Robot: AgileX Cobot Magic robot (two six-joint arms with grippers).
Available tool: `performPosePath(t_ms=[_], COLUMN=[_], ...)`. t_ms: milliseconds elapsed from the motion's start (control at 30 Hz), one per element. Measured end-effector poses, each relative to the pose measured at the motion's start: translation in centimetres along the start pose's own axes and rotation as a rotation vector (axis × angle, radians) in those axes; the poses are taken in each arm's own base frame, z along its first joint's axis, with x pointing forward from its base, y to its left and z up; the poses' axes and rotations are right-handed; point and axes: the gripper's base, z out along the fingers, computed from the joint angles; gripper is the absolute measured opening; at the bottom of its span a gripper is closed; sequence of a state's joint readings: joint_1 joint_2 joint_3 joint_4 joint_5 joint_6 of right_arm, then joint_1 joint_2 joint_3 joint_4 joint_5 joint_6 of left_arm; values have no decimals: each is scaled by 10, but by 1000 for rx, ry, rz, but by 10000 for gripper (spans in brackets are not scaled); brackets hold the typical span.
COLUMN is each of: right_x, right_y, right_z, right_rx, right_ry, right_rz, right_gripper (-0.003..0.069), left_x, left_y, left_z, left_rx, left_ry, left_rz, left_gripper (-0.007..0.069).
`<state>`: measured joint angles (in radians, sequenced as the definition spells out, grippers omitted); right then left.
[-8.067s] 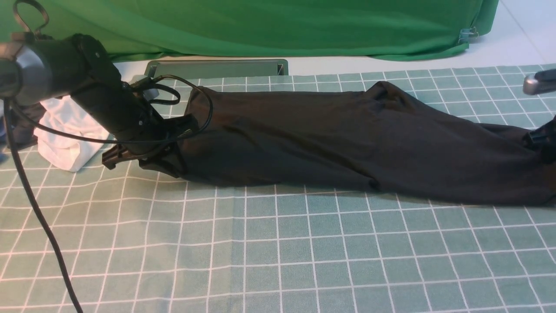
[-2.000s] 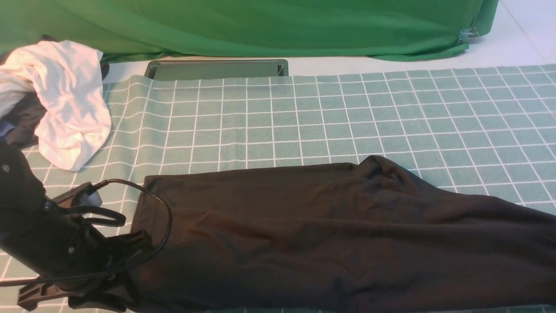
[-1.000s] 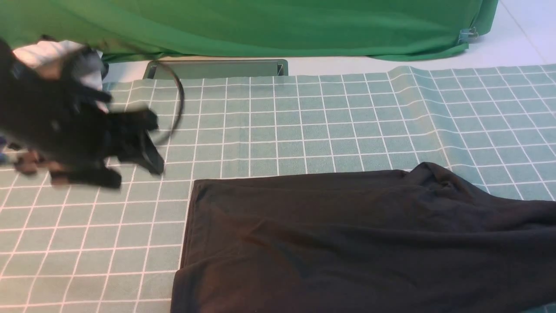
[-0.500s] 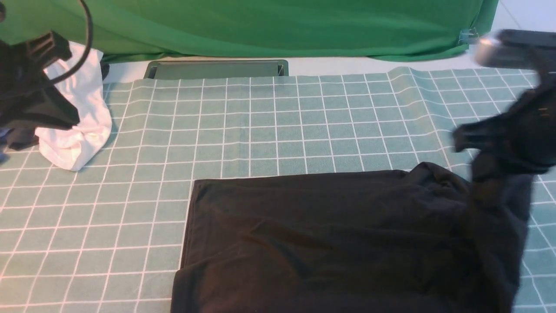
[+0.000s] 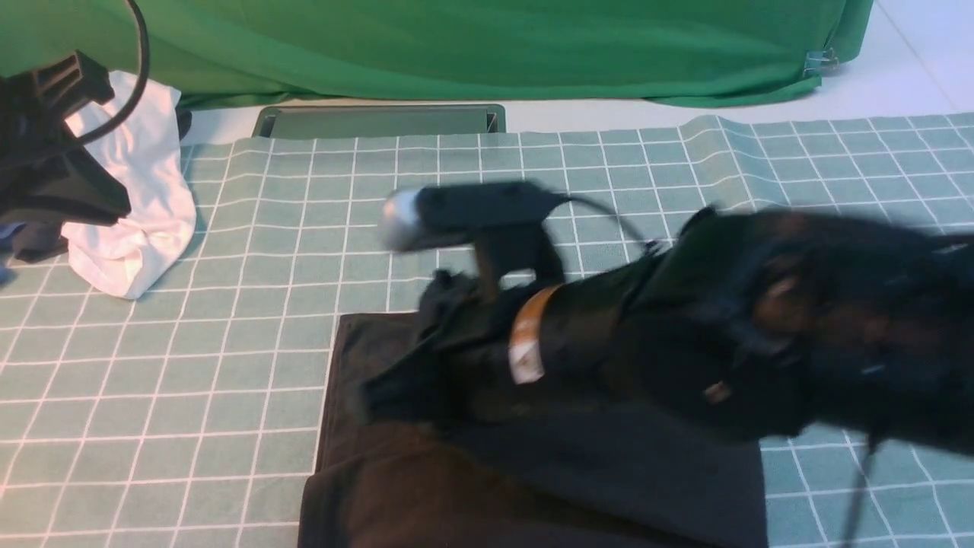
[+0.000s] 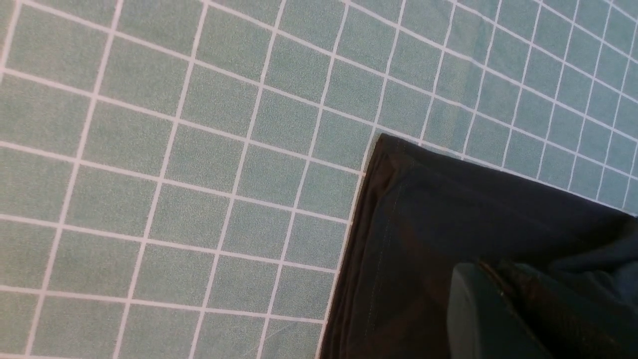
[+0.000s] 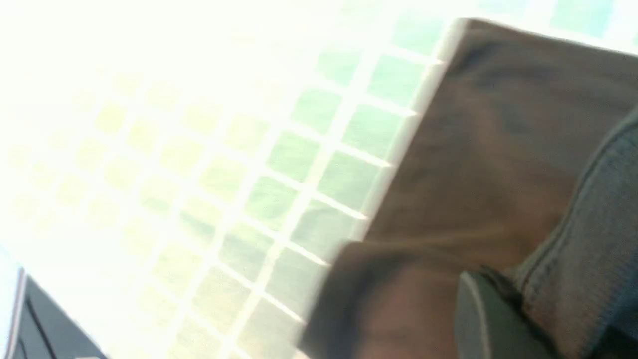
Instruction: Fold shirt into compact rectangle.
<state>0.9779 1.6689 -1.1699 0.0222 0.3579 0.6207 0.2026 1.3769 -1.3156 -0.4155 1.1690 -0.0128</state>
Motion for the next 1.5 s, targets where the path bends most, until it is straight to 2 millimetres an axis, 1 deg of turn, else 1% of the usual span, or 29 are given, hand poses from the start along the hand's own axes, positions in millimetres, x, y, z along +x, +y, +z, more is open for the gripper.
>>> performPosePath(t_ms=[33,133,200,233,300,333,367,400,433,500,600,633,667,700,767,800,833,867,933,967,1033,1100,1133,1200,1233,1300,1367,1467,1500], right_x=[6,18,23,24,25,23,21,21,16,6,-11,-18,-20,-27,-31,-35,-35,-37,-38,-35,-28,-22,-21,-10,-8,-3,0,0,0], right_y=[2,-1,-5,-6,-6,-4,-2,-2,2,7,6,0,-2,-17,-34,-51,-60,-75,-102,-114,-138,-158,-160,-180,-183,-187,-189,-192,-196], right_z=[15,43,55,58,59,57,54,54,44,23,-14,-35,-39,-62,-82,-94,-100,-107,-112,-111,-109,-104,-103,-91,-87,-77,-68,-56,-48], right_rx=[-11,6,20,25,25,22,22,22,25,39,83,126,134,197,264,320,345,381,433,453,484,492,489,471,462,437,419,405,405], right_ry=[1,36,56,61,62,60,62,62,70,86,117,149,151,200,254,285,301,313,331,346,365,361,355,338,332,311,304,287,288], right_rz=[-9,-15,-12,-3,3,3,-4,-3,-28,-63,-107,-122,-125,-141,-158,-146,-142,-119,-70,-46,26,92,96,175,191,224,245,260,257], right_gripper=[42,65,125,179,330,433,497,513,608,662,659,630,623,552,455,350,300,199,85,71,96,193,223,440,514,612,632,601,569], left_x=[0,-1,-1,-1,-1,-1,-1,-1,-1,-1,-1,-1,-1,-1,-1,-1,-1,-1,-1,-1,-1,-1,-1,-1,-1,-1,-1,-1,-1], left_y=[0,0,0,0,0,0,0,0,0,0,0,0,0,0,0,0,0,0,0,1,2,3,4,4,4,4,4,4,4], left_z=[0,0,0,0,0,0,0,0,0,0,0,0,0,0,0,0,0,0,0,0,0,0,0,0,0,0,0,0,0], left_rx=[0,0,0,0,0,0,0,0,0,-1,-1,-1,-1,-1,-1,-1,-1,-1,-1,-3,-18,-33,-34,-40,-41,-42,-42,-42,-42], left_ry=[-2,-8,-10,-11,-11,-11,-11,-11,-11,-12,-12,-12,-12,-12,-12,-12,-12,-12,-12,-11,-11,-10,-10,-9,-9,-9,-11,-11,-11], left_rz=[3,12,12,12,12,17,17,17,19,21,28,29,30,32,34,35,35,35,35,36,42,48,50,52,53,53,53,53,53], left_gripper=[15,15,15,15,15,15,15,15,15,15,15,15,15,15,15,15,15,15,15,15,15,15,15,15,15,15,15,15,15])
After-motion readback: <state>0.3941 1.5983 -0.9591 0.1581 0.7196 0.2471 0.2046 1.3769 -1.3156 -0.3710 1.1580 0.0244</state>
